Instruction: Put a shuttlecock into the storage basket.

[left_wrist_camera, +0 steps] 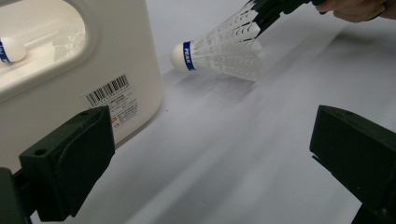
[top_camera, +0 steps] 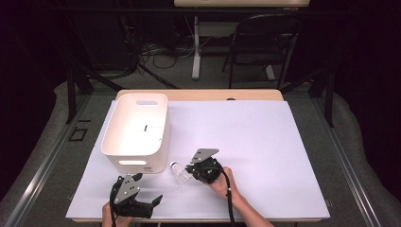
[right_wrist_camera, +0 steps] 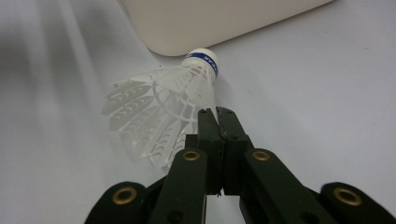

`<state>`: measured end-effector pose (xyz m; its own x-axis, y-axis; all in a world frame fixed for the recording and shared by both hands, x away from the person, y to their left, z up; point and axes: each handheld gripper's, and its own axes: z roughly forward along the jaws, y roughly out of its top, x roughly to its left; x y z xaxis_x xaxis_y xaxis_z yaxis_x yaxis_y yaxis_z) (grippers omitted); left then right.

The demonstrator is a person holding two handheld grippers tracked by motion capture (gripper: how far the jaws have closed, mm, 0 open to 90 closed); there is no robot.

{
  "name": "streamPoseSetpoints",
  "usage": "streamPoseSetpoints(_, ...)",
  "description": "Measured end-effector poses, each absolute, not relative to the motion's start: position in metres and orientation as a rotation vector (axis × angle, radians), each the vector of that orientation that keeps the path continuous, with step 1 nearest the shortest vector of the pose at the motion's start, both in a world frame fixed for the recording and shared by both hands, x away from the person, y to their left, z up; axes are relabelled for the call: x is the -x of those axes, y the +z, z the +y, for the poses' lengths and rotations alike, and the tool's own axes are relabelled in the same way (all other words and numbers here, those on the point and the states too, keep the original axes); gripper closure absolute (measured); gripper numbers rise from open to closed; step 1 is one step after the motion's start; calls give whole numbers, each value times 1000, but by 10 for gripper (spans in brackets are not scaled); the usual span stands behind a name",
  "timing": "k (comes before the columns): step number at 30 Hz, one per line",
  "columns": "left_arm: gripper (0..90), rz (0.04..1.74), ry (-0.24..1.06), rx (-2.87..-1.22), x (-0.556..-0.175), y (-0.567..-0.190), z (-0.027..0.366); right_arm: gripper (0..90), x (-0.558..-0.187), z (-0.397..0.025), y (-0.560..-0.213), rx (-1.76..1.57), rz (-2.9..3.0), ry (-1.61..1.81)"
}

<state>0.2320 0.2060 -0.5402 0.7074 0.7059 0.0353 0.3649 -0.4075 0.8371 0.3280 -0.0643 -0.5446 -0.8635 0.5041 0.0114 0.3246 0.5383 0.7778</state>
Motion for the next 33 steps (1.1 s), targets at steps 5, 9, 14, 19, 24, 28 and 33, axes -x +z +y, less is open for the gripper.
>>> streamPoseSetpoints(5, 0, 820, 495, -2026, -232, -540, 207, 900, -326, -68, -539, -693, 2557, 1219)
streamPoseSetpoints(9, 0, 825, 494, -2022, -232, -540, 207, 900, -325, -73, -535, -703, 2552, 1216)
streamPoseSetpoints(14, 0, 824, 494, -2024, -233, -540, 207, 899, -325, -80, -531, -721, 2542, 1204)
streamPoseSetpoints(19, 0, 821, 499, -2022, -232, -540, 208, 900, -325, -87, -527, -731, 2534, 1192)
streamPoseSetpoints(24, 0, 818, 501, -2025, -232, -540, 207, 900, -326, -93, -524, -737, 2529, 1182)
streamPoseSetpoints(28, 0, 816, 503, -2028, -232, -540, 207, 900, -327, -98, -523, -751, 2522, 1177)
streamPoseSetpoints(33, 0, 817, 502, -2025, -231, -540, 206, 900, -328, -104, -520, -761, 2513, 1169)
